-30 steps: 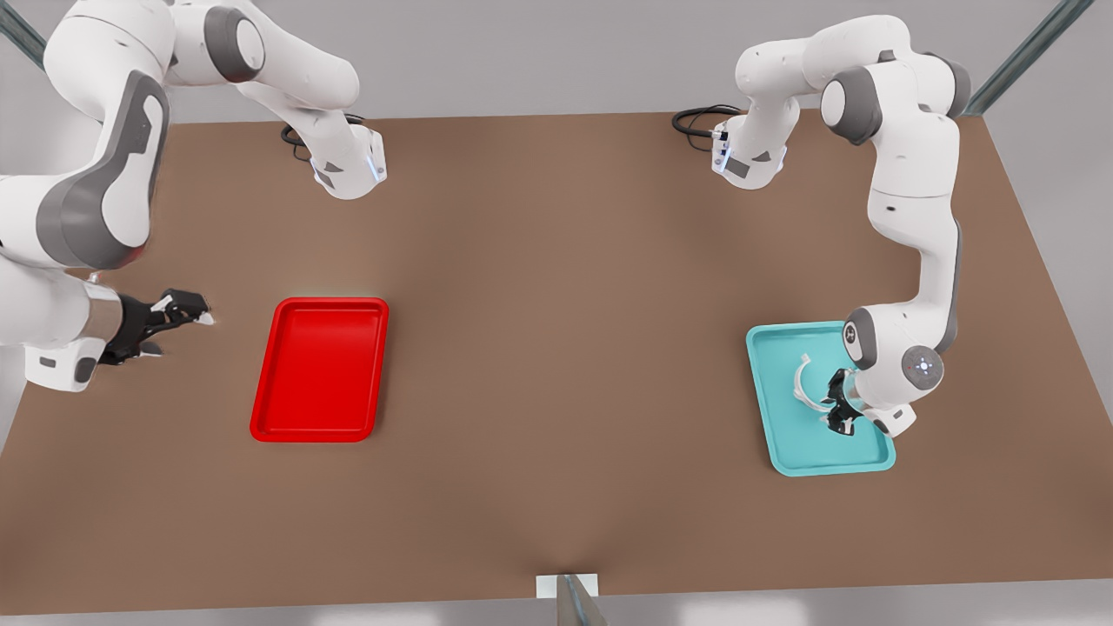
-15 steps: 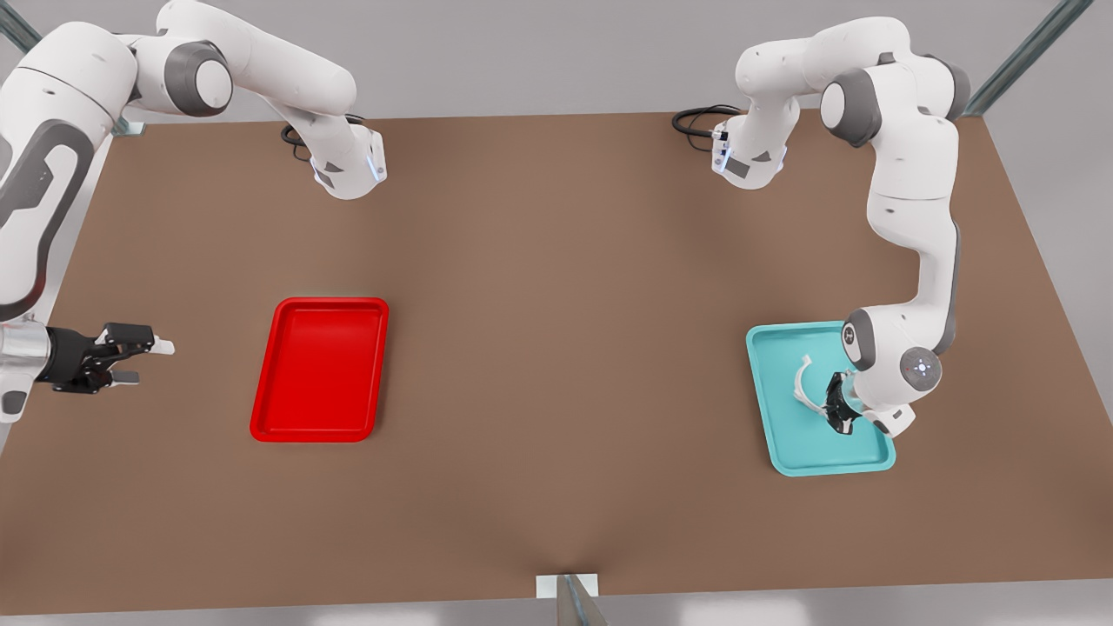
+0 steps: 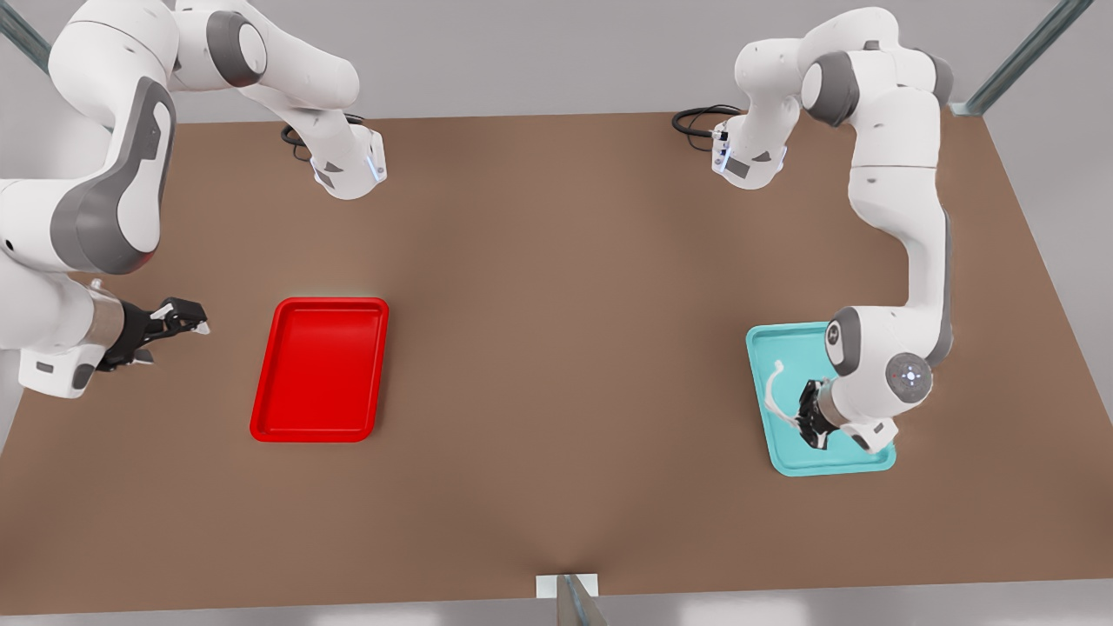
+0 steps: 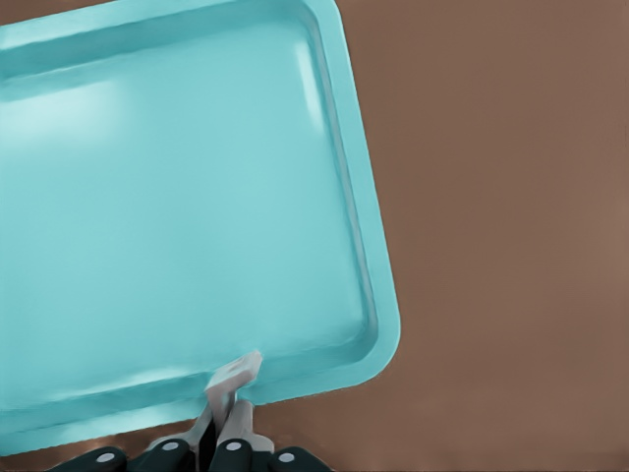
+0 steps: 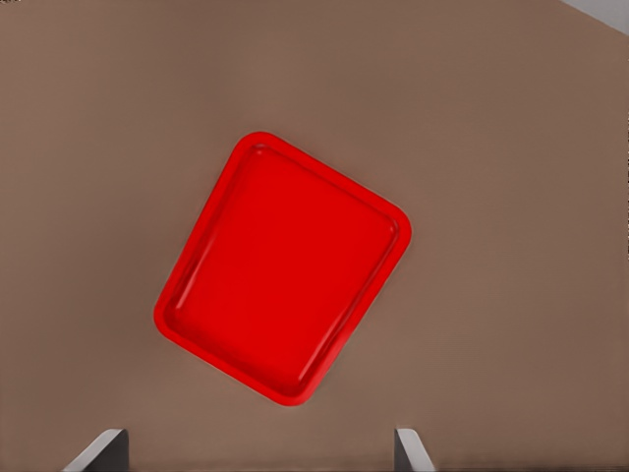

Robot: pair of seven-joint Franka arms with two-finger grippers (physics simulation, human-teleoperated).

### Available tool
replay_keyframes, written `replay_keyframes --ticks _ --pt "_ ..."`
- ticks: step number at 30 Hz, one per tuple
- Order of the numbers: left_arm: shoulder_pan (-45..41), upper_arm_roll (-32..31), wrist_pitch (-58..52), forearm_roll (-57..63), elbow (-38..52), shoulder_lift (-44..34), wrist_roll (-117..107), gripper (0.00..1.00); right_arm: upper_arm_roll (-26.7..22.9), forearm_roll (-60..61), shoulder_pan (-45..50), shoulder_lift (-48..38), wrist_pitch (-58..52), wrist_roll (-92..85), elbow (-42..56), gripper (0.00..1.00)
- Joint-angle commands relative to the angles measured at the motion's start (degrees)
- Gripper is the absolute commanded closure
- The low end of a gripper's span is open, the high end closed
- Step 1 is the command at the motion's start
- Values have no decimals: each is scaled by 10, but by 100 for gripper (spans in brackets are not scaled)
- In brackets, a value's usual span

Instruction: Take the drainage pipe clamp from the left arm, pass it to the right arm, and place it in the plate on the right side

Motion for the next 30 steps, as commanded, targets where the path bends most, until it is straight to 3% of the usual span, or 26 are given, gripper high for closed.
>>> replay_keyframes --ticks 1,5,8,14,18,20,30 --pt "-38 -2 -116 -72 21 -4 -415 79 0 -5 0 -1 -4 132 0 0" --pt "-144 -5 -97 -158 63 2 -722 79 0 -5 0 -1 -4 128 0 0" --pt "-198 -6 54 -272 67 8 -869 79 2 -1 -2 -2 -5 122 0 0" --pt "-286 -4 260 -272 75 40 -1098 79 14 2 -3 -2 -25 122 0 0" --pt "-332 1 286 -268 121 66 -1135 79 17 5 -13 0 -33 77 -1 0" --pt "-351 0 286 -268 130 66 -1142 79 11 89 -79 8 -33 30 -3 0" --pt "-365 -1 286 -269 137 74 -1159 79 14 85 -76 7 -33 32 -3 0"
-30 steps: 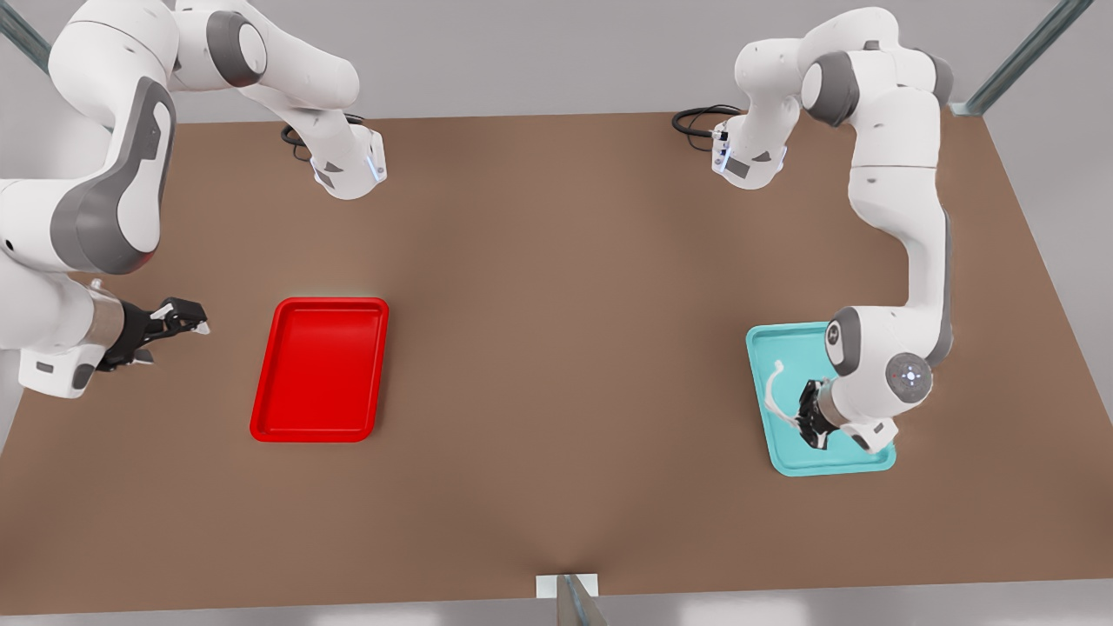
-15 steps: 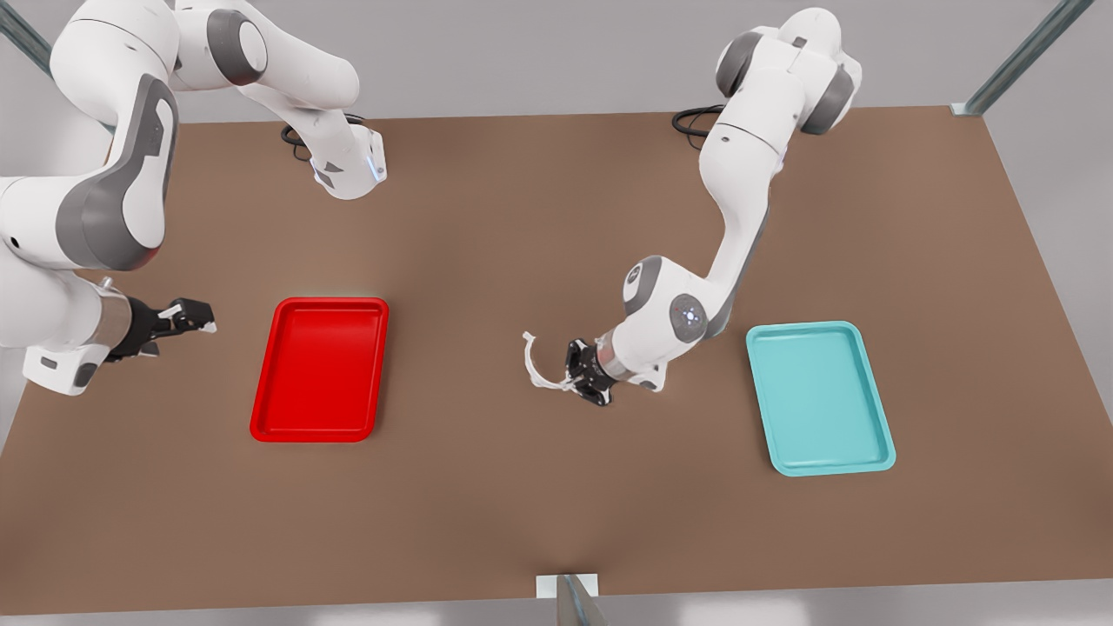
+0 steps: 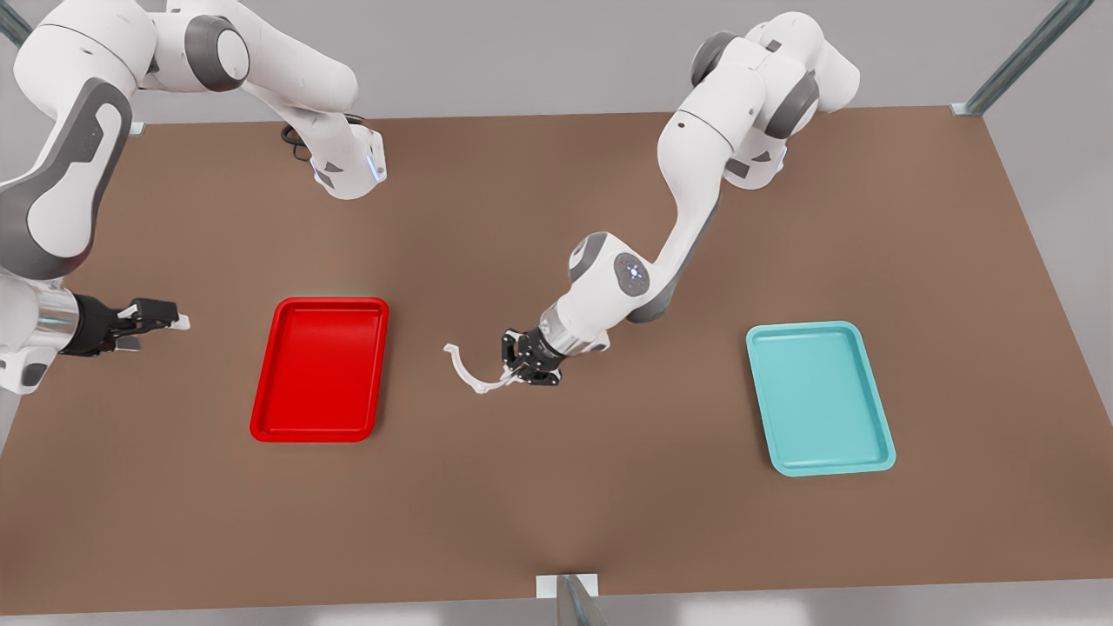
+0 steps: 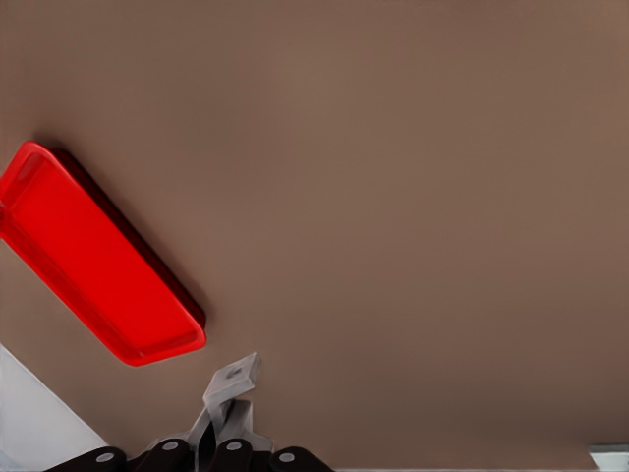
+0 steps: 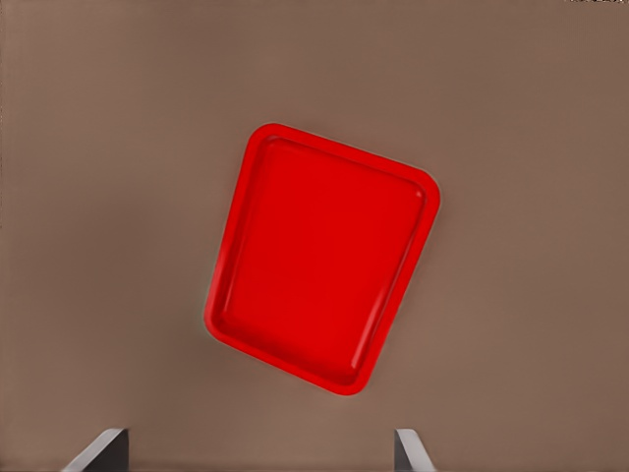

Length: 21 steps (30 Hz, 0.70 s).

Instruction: Take the drainage pipe clamp from the left arm, pass it to the right arm, and place it in the plate on the right side

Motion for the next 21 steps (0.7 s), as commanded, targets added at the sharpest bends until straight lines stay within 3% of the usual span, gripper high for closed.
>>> replay_keyframes --ticks 1,12,21 --pt "0 0 11 2 0 -1 -336 79 1 1 2 -1 -2 -18 0 0" --pt "1 0 10 2 0 -1 -336 79 4 -9 21 -3 1 -12 2 0" --pt "1 1 8 3 0 0 -332 79 3 -38 197 54 163 194 -23 0"
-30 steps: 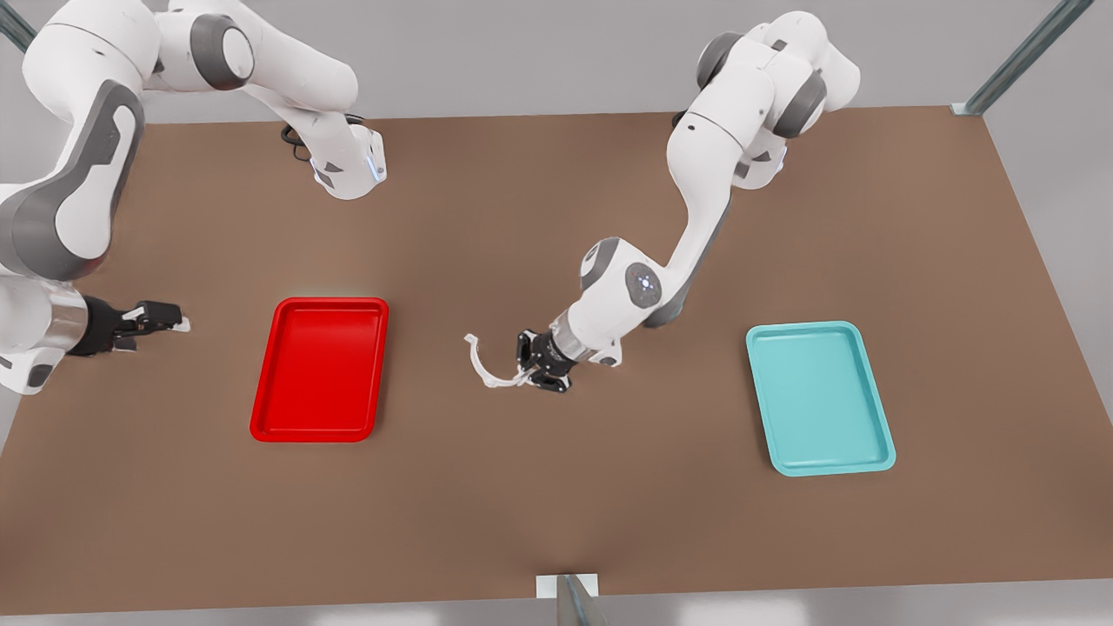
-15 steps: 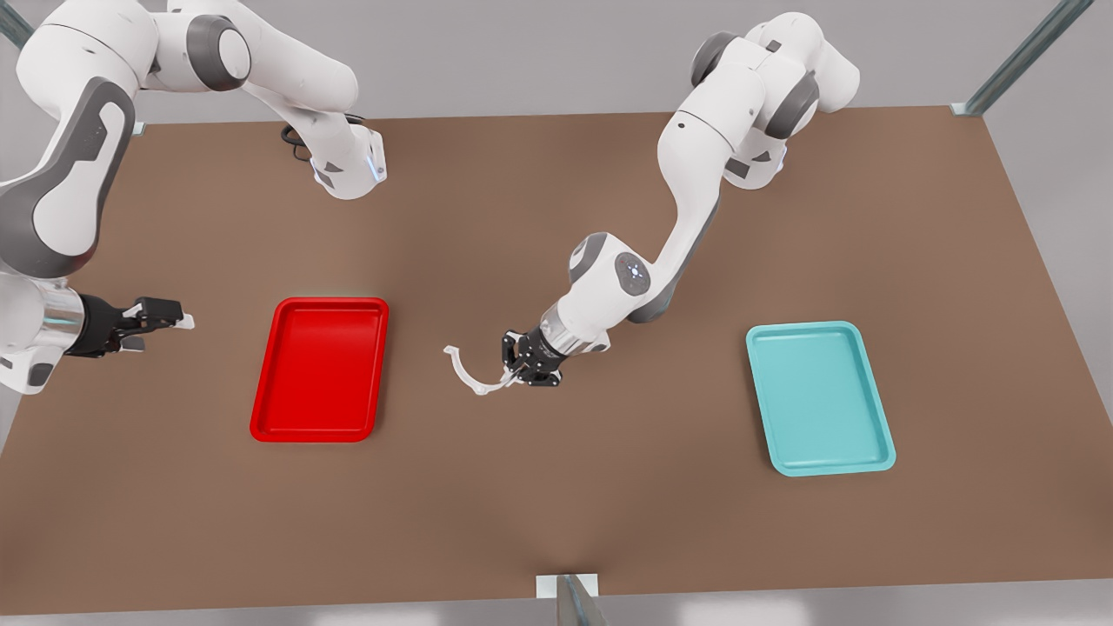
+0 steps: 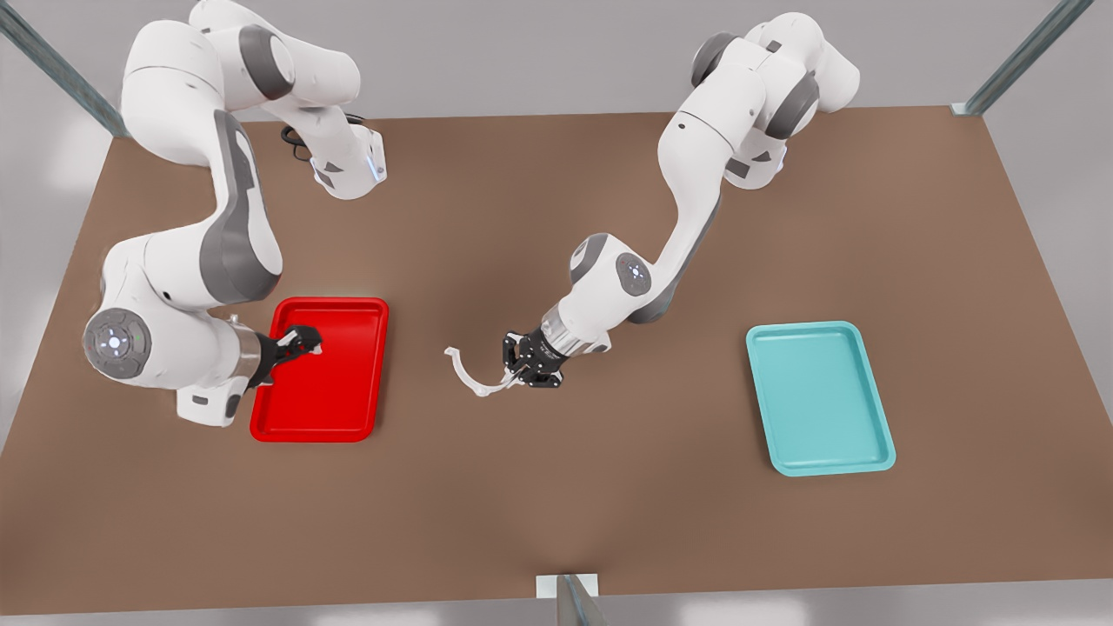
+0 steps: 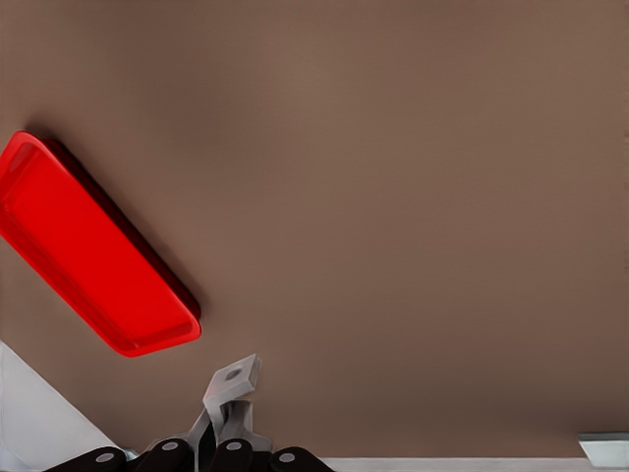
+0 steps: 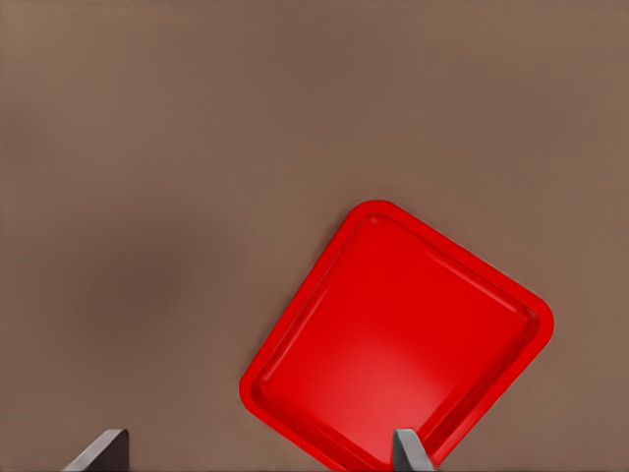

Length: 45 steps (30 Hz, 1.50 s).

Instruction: Take the drainage pipe clamp from the left arm, pass it to the right arm, and place it in the plate on the right side

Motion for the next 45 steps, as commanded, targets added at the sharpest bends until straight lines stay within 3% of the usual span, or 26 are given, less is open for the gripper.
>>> replay_keyframes --ticks 1,20,27,32,34,45 --pt "0 0 0 2 0 0 -332 79 0 0 17 8 89 154 -21 0" --pt "1 1 0 3 -1 10 -319 79 0 1 133 66 196 252 -69 0" --pt "1 0 -1 2 -2 11 -319 79 -5 -22 129 62 205 251 -69 0" --pt "1 0 0 2 -2 13 -318 79 3 -24 136 12 186 280 -67 0" --pt "1 0 0 2 -1 14 -318 79 1 -92 193 16 193 304 -64 0" --pt "3 0 0 1 -2 14 -318 79 2 -139 221 58 258 322 -69 0"
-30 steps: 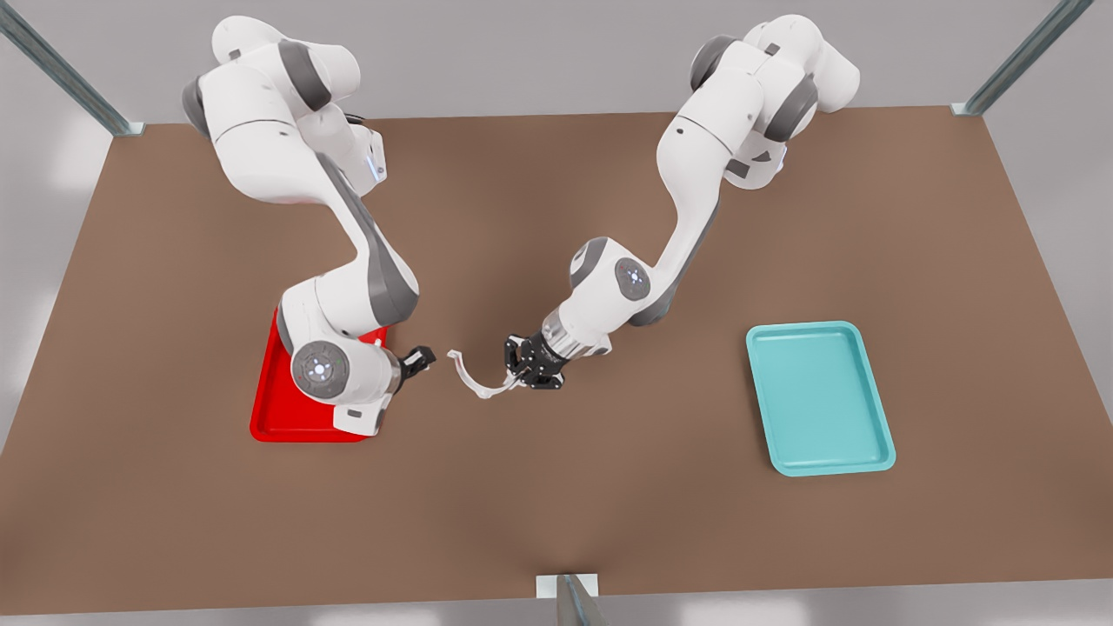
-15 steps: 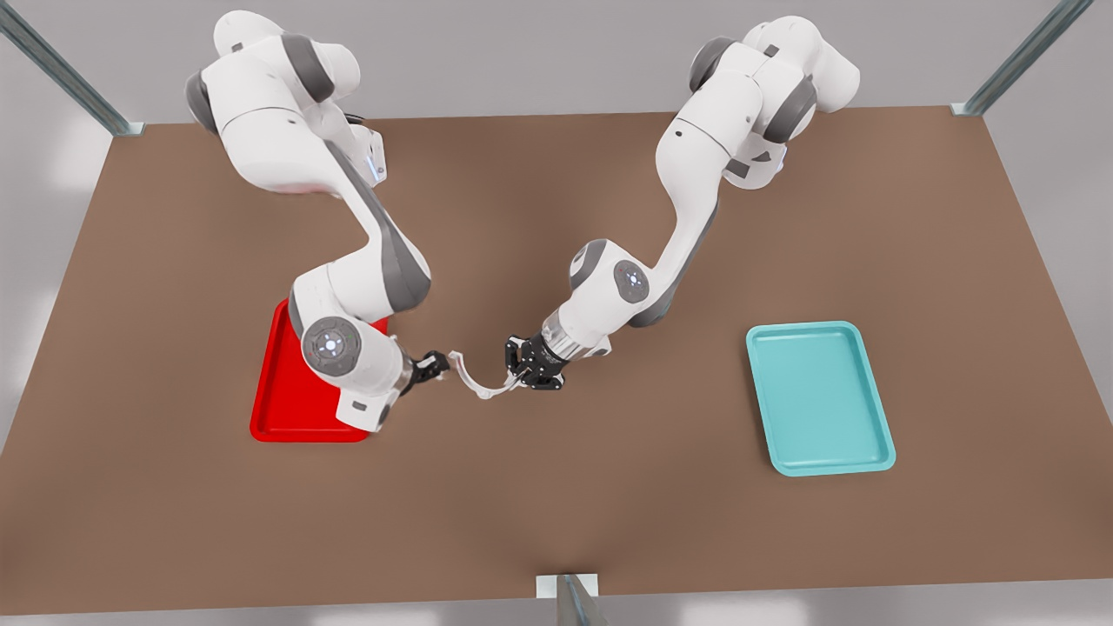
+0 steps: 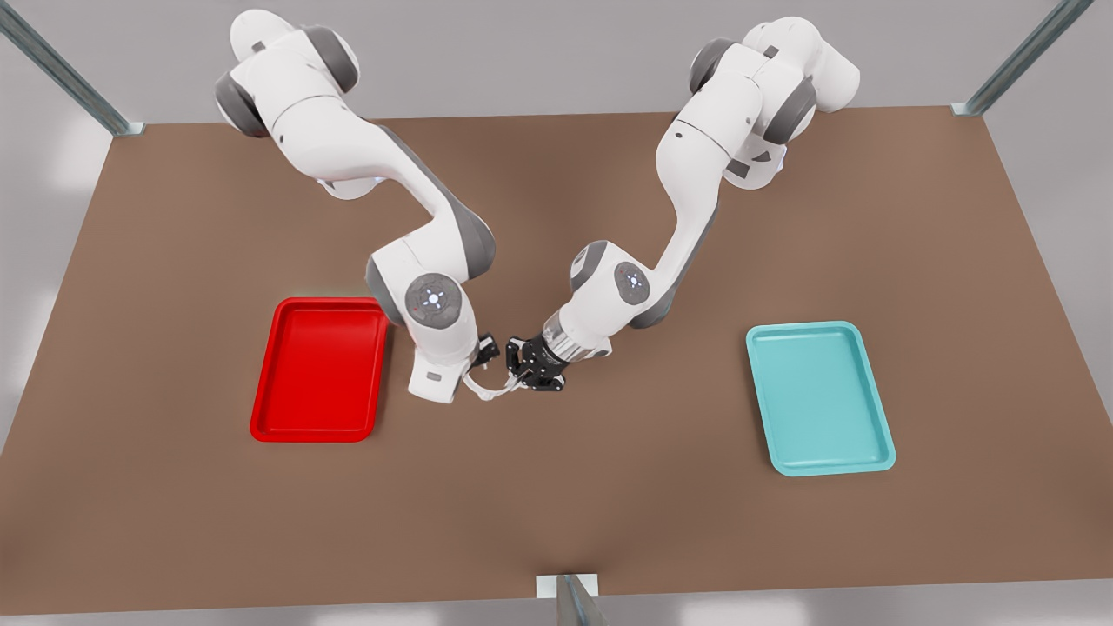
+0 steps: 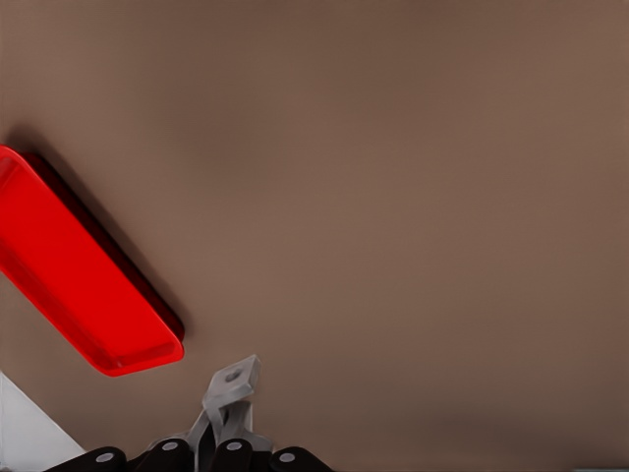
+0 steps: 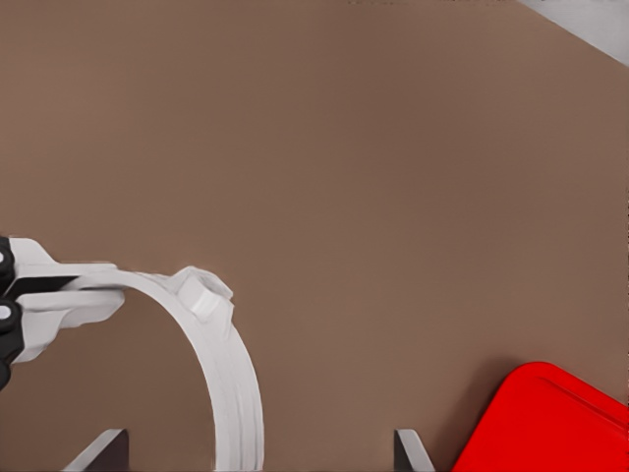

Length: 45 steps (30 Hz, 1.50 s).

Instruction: Take the drainage pipe clamp from the left arm, pass it to the right arm, and place it in the plate on the right side

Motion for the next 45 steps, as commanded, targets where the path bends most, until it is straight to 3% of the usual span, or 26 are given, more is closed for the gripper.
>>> replay_keyframes --ticks 1,6,9,11,14,15,16,17,18,24,26,28,30,32,34,36,39,41,45 --pt "0 0 0 2 0 -1 -318 79 0 -24 4 8 30 61 -1 0" --pt "0 0 -1 2 1 -1 -318 79 0 -37 6 8 30 60 -12 0" --pt "0 0 -1 2 1 -1 -318 79 0 -45 5 6 31 61 -10 22" --pt "0 0 -1 2 1 -1 -318 79 0 -44 0 5 28 60 -11 46" --pt "0 0 -1 2 1 -1 -318 79 0 -44 0 5 27 60 -11 60" --pt "-1 0 -1 3 1 -1 -317 79 0 -44 0 5 27 60 -11 72" --pt "-1 0 -1 3 1 -1 -318 78 -1 -44 0 5 27 60 -11 73" --pt "-1 0 0 3 1 -2 -317 65 -1 -44 0 5 27 60 -11 75" --pt "-1 0 0 2 1 -3 -304 0 0 -44 0 5 28 60 -11 77" --pt "9 -3 -10 36 1 -23 -282 0 -1 -43 -16 -5 21 44 -18 79" --pt "36 -9 -75 34 1 -33 -237 0 0 -42 -35 -20 21 34 -44 79" --pt "160 -103 -199 34 2 -36 -114 0 7 -42 -77 -44 26 33 -84 79" --pt "242 -122 -320 38 4 -37 108 0 92 -43 -195 -48 27 30 -117 79" --pt "314 -120 -403 59 17 -46 399 0 106 -43 -235 -49 24 20 -133 79" --pt "335 -115 -535 256 18 -107 846 0 125 -42 -292 -74 21 20 -185 79" --pt "351 -114 -628 365 18 -150 1186 0 215 -42 -418 -88 19 0 -231 79" --pt "380 -86 -710 366 14 -241 1591 0 334 -42 -568 -89 10 1 -284 77" --pt "379 -85 -709 390 -11 -292 1600 0 348 -42 -590 -88 4 1 -297 77" --pt "375 -83 -687 386 -13 -284 1557 0 346 -44 -617 -83 19 4 -330 77"
